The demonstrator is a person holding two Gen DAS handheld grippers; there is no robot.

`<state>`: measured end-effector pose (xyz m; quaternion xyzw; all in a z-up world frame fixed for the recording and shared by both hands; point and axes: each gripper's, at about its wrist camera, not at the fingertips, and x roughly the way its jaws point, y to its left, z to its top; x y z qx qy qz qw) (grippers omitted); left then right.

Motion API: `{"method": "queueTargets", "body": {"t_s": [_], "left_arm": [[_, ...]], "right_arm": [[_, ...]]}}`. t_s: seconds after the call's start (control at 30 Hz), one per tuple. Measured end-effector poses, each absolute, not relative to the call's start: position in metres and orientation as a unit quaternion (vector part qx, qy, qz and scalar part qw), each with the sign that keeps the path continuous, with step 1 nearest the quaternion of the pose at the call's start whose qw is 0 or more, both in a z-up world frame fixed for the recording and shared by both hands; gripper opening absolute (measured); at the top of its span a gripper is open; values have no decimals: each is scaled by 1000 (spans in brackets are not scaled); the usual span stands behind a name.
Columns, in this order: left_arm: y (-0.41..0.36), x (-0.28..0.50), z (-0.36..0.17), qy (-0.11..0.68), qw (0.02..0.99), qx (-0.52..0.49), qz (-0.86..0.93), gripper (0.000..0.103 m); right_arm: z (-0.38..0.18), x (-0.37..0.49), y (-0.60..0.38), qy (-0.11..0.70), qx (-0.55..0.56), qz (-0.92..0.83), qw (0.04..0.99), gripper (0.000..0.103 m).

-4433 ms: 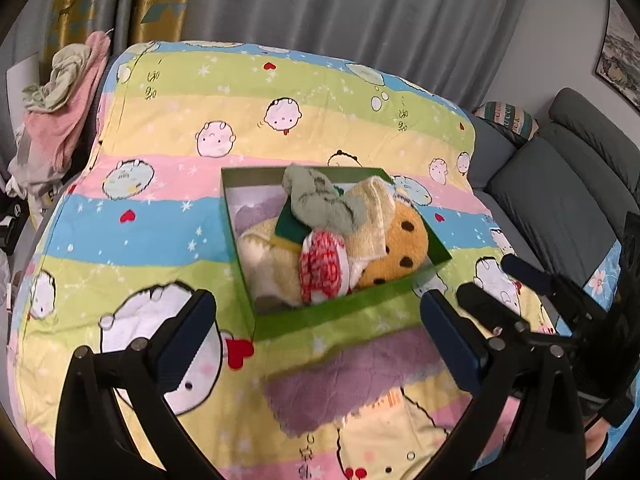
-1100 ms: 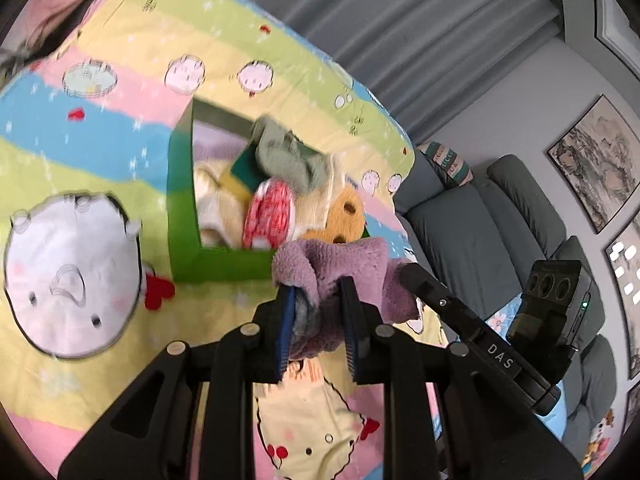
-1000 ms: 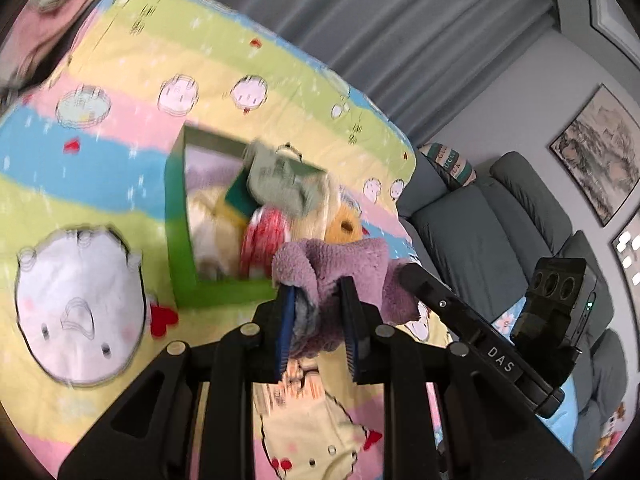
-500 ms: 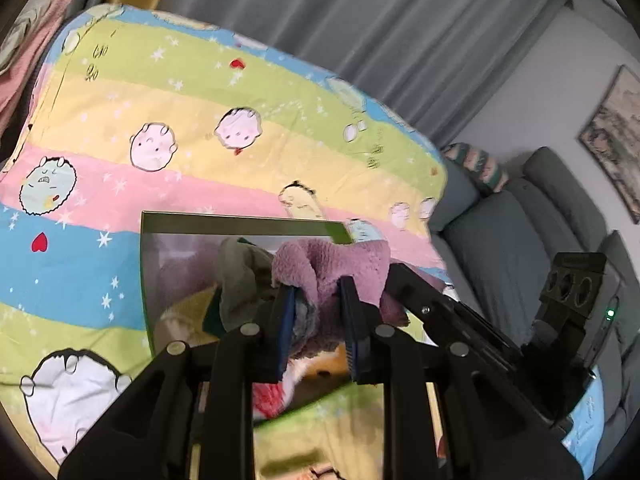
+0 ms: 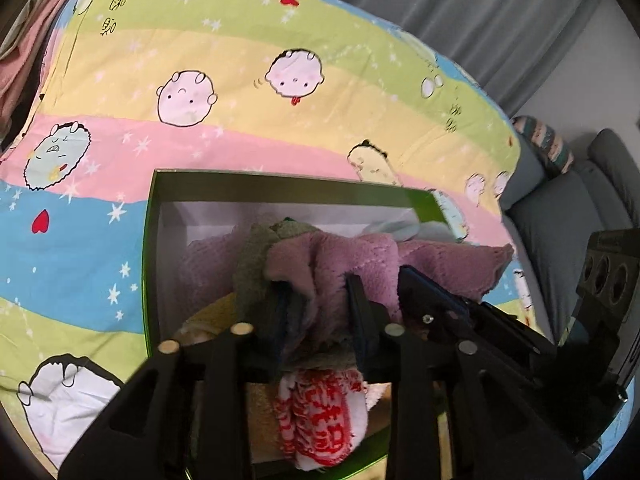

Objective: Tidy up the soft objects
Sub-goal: 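Lay the purple towel over the box contents and open the right gripper, then move the right gripper toward the cream tissue pack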

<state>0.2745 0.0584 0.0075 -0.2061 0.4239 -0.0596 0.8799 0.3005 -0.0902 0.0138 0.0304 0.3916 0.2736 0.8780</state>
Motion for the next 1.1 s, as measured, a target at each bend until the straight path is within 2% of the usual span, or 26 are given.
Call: {"method": "queueTargets", "body": {"t_s": [0.03, 0.1, 0.17, 0.23, 0.33, 0.4, 0.43, 0.53, 0.63, 0.8, 1.1], "left_arm": [[58, 275, 7, 428, 879, -203, -54, 34], [59, 274, 8, 429, 879, -204, -51, 47], [61, 270, 13, 428, 881, -197, -43, 76], [64, 262, 21, 421, 885, -193, -38, 86], [67, 249, 33, 406, 890, -200, -41, 88], [66, 239, 43, 400, 895, -194, -41, 90], [64, 236, 46, 399, 896, -190, -40, 90], [60, 218, 57, 389, 903, -175, -42, 91], [55, 203, 60, 389, 906, -165, -42, 102], [50, 171, 53, 392, 908, -139, -42, 102], [51, 119, 36, 402, 904, -143, -43, 102]], "right_arm": [[12, 301, -90, 395, 29, 272, 877, 5], [15, 299, -92, 393, 33, 271, 878, 5], [20, 295, -98, 391, 42, 268, 880, 5], [27, 289, -105, 385, 49, 264, 883, 7], [38, 275, -116, 372, 47, 254, 892, 25], [45, 263, -124, 361, 46, 245, 899, 51], [48, 258, -128, 355, 46, 241, 902, 54], [57, 242, -139, 343, 48, 237, 908, 57], [65, 225, -147, 336, 40, 230, 913, 63], [76, 191, -155, 317, 8, 212, 924, 76], [87, 143, -168, 300, -18, 205, 932, 82]]}}
